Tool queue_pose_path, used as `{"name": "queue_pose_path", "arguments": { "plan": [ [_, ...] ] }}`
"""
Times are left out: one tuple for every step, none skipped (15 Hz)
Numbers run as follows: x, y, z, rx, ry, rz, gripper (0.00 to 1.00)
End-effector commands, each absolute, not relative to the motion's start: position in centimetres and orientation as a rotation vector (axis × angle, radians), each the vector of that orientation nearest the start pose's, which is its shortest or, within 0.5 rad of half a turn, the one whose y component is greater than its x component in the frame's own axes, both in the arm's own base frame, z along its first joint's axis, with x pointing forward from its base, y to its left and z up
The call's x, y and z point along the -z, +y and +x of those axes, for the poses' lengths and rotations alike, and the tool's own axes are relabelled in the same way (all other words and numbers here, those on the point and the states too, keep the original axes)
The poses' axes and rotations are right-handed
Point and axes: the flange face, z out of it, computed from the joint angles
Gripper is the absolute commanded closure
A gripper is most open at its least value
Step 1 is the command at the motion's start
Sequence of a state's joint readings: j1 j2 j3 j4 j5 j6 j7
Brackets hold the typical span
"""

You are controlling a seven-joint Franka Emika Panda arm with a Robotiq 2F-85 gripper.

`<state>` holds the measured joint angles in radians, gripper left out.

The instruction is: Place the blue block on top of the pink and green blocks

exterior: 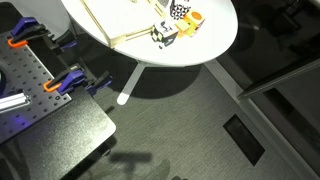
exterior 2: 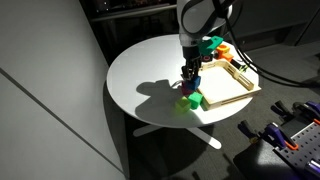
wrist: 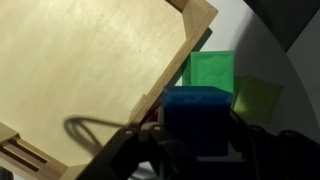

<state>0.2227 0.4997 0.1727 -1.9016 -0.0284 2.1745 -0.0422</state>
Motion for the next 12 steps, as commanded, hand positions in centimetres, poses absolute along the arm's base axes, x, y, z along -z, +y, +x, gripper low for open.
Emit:
{"name": "queue_pose_path", "arguments": {
  "plan": [
    [-21.8,23.7,56.3,-0.370,-0.740,-3.030,0.69],
    [-21.5,23.8,56.2,-0.377,-0.746,-3.029,0.69],
    [-21.3,23.9,56.1,-0.386,-0.750,-3.026,0.43],
    [-21.1,23.9,56.0,-0.391,-0.750,-3.025,0.18],
    [-21.1,23.8,55.9,-0.395,-0.747,-3.024,0.18],
    [-21.2,23.7,55.9,-0.393,-0.742,-3.024,0.13],
    [-21.3,23.6,55.9,-0.388,-0.741,-3.023,0.06],
    [-21.7,23.6,55.8,-0.376,-0.739,-3.023,0.00],
    [-22.1,23.6,55.8,-0.357,-0.740,-3.023,0.00],
    [-22.4,23.6,55.8,-0.338,-0.742,-3.022,0.00],
    [-22.8,23.6,55.8,-0.317,-0.747,-3.021,0.00],
    [-23.4,23.6,55.8,-0.280,-0.755,-3.019,0.00]
  ]
}}
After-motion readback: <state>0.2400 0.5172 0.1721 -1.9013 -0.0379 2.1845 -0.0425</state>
